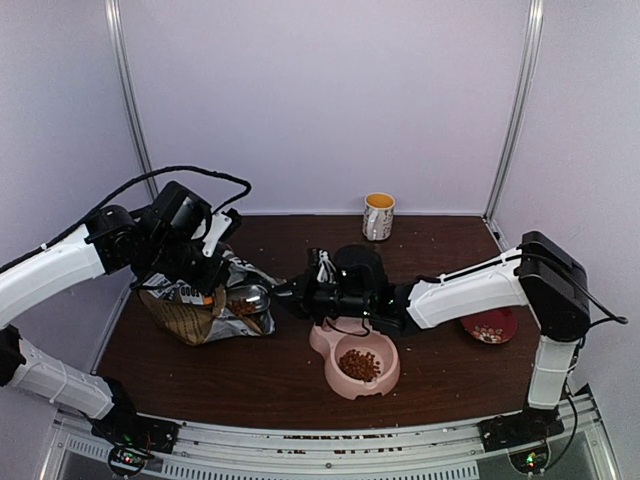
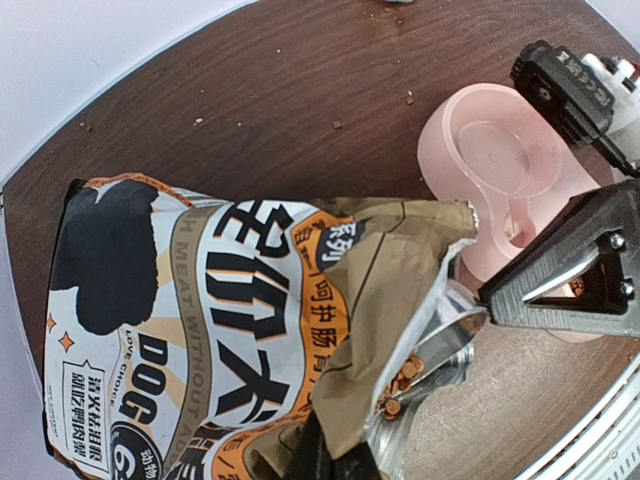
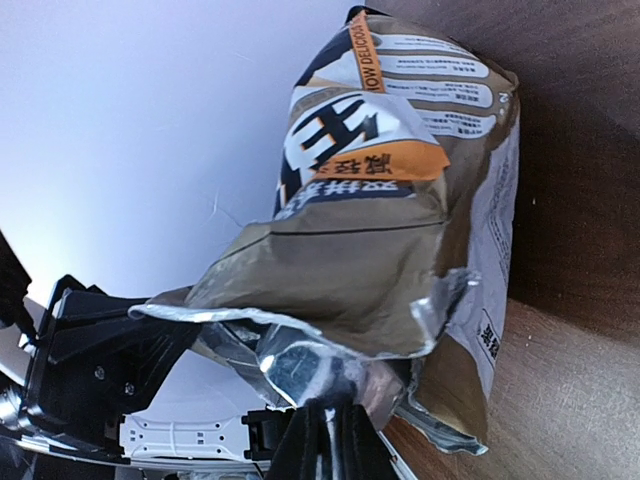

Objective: Serve the pet food
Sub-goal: Collect the pet food from the pet food bag.

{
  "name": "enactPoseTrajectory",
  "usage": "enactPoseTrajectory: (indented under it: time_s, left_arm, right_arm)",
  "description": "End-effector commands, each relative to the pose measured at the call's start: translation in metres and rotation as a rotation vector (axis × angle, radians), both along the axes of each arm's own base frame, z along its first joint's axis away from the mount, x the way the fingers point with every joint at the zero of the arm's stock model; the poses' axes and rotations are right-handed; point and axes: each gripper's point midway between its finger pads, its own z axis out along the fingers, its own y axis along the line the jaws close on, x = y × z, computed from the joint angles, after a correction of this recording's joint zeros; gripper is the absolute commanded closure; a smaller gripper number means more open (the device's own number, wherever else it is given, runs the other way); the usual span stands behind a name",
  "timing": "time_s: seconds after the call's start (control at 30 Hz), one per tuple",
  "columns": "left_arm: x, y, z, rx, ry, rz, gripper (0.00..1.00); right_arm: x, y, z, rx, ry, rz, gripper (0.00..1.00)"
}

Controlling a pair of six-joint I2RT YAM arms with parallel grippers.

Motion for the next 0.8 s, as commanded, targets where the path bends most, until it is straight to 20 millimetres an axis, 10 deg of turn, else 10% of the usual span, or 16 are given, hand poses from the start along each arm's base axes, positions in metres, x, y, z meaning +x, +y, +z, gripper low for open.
enactPoseTrajectory:
  time_s: [0.0,0.77]
  left_arm:
    - [0.016,-0.013,0.044,-0.121,-0.141,0.006,1.00]
    - [0.016,-0.011,0.047,-0.122,-0.152,0.009,1.00]
  right_arm:
    - [0.006,0.001,0.009,0.080,0.067,-0.007,1.00]
    - [0.010,-0.054,-0.002,0.248,0.343,-0.136,1.00]
